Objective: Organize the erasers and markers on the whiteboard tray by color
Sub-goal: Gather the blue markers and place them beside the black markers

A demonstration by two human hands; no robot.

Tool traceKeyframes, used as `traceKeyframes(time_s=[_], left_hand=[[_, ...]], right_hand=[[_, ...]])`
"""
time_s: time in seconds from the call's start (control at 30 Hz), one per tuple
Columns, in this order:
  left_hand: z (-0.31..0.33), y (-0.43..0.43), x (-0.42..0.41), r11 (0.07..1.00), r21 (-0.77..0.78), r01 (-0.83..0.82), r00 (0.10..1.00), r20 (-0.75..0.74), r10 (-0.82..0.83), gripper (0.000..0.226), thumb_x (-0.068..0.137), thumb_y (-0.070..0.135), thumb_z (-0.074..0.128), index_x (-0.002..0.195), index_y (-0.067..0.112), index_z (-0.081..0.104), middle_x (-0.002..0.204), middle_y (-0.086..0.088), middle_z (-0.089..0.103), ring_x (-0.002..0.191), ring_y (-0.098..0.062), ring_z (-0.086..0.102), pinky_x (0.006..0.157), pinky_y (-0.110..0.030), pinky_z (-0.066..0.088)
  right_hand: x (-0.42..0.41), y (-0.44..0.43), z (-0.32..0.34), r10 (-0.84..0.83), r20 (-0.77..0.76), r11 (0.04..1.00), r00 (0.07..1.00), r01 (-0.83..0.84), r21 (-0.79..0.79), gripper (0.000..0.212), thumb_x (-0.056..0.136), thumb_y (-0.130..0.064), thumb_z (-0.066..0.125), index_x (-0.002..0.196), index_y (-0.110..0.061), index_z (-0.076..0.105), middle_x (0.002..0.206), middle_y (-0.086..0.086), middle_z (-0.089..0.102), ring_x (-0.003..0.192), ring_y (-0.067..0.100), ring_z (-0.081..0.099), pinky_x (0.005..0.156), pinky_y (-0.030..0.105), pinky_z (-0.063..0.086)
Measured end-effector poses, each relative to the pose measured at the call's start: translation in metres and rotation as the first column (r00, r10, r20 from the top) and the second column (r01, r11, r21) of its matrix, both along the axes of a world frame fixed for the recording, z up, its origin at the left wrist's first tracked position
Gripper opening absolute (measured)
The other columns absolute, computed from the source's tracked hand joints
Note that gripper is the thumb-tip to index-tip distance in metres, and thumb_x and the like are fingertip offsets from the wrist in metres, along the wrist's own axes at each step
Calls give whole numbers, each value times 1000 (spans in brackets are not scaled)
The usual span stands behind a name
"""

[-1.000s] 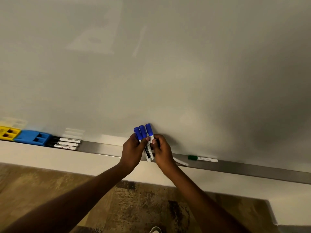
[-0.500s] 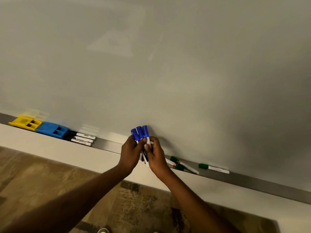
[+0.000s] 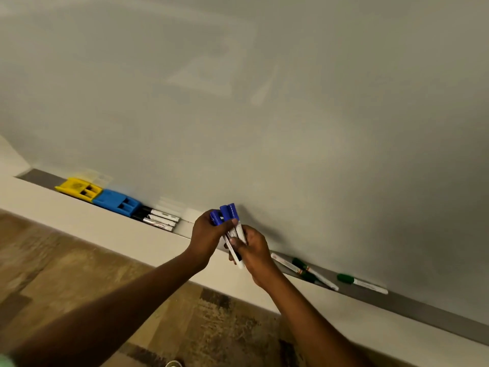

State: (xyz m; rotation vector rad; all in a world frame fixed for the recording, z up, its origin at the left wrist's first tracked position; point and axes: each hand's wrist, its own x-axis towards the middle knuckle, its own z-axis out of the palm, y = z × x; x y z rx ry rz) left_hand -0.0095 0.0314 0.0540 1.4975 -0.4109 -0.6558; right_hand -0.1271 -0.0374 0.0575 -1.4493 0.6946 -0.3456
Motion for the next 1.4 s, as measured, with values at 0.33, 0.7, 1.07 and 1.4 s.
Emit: traceKeyframes(time_s=[0.33, 0.7, 1.07, 1.4], left_hand=[[9, 18, 52, 988, -57, 144, 977, -150, -151, 26, 76, 12, 78, 102, 15, 73, 96, -21, 73, 73, -28, 68, 57, -31, 53], [-12, 17, 92, 995, -89, 54, 948, -307, -79, 22, 80, 8, 74, 102, 4, 70, 81, -23, 70, 57, -22, 62, 41, -24, 44], [-41, 20, 126, 999, -44, -23, 944, -330, 7, 16, 82, 11, 73, 98, 9, 71, 76, -12, 71, 60, -22, 65, 44, -24, 48], [-68, 35, 149, 983, 178, 35, 991, -130, -12, 28, 70, 20, 84, 92, 13, 67, 69, -3, 75, 57, -15, 67, 42, -25, 47]], right_hand=[[29, 0, 4, 156, -23, 988, 988, -156, 12, 15, 91, -10, 60, 97, -19, 70, 76, 4, 73, 57, 20, 64, 56, 30, 54], [61, -7, -12, 99, -49, 972, 994, -86, 219, 16, 88, -17, 68, 104, -17, 71, 85, 8, 75, 66, 21, 69, 59, 30, 56], [86, 0, -53, -319, -1, 714, 948, 241, 658, 24, 91, -10, 61, 110, 6, 63, 102, 22, 72, 72, 28, 72, 58, 26, 59], [94, -7, -75, -306, -90, 743, 948, 297, 600, 14, 91, -5, 60, 100, 5, 65, 100, 23, 72, 87, 32, 72, 64, 31, 61]])
